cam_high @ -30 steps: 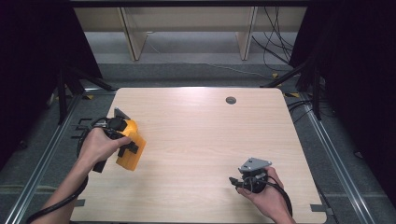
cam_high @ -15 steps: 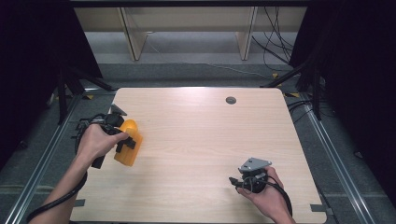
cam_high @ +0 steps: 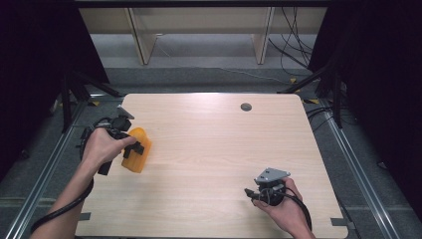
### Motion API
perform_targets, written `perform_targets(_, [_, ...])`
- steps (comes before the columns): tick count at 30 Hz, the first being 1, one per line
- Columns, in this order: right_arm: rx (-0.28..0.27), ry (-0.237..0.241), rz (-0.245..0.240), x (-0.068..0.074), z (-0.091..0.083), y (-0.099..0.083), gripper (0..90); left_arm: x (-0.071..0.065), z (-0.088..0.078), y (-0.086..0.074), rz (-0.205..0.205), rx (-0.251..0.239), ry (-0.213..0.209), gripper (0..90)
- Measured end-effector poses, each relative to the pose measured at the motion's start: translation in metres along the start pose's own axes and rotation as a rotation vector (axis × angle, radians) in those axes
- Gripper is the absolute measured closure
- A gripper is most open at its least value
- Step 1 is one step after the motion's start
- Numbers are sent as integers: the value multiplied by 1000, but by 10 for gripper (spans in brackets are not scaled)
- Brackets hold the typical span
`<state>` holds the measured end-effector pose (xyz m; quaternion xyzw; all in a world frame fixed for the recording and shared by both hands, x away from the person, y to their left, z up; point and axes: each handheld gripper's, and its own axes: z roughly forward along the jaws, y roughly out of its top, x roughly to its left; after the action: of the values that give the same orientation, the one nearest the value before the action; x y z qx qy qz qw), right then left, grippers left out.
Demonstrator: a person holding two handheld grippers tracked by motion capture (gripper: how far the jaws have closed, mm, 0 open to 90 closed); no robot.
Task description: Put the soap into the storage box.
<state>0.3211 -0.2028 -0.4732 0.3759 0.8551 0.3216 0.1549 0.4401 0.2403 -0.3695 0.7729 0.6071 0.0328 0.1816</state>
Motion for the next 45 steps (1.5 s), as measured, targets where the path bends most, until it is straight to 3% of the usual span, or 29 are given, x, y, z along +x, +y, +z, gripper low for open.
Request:
perform_targets(8, [-2, -2, 14, 1, 0, 0, 488, 6, -3, 5, -13, -8, 5, 604])
perform_targets(18, [-4, -6, -5, -1, 0, 0, 486, 12, -6, 11, -31, -6, 13, 605])
perform_targets(45, [5, -3, 8, 0, -2, 0, 483, 26, 2, 29, -85, -1, 43, 604])
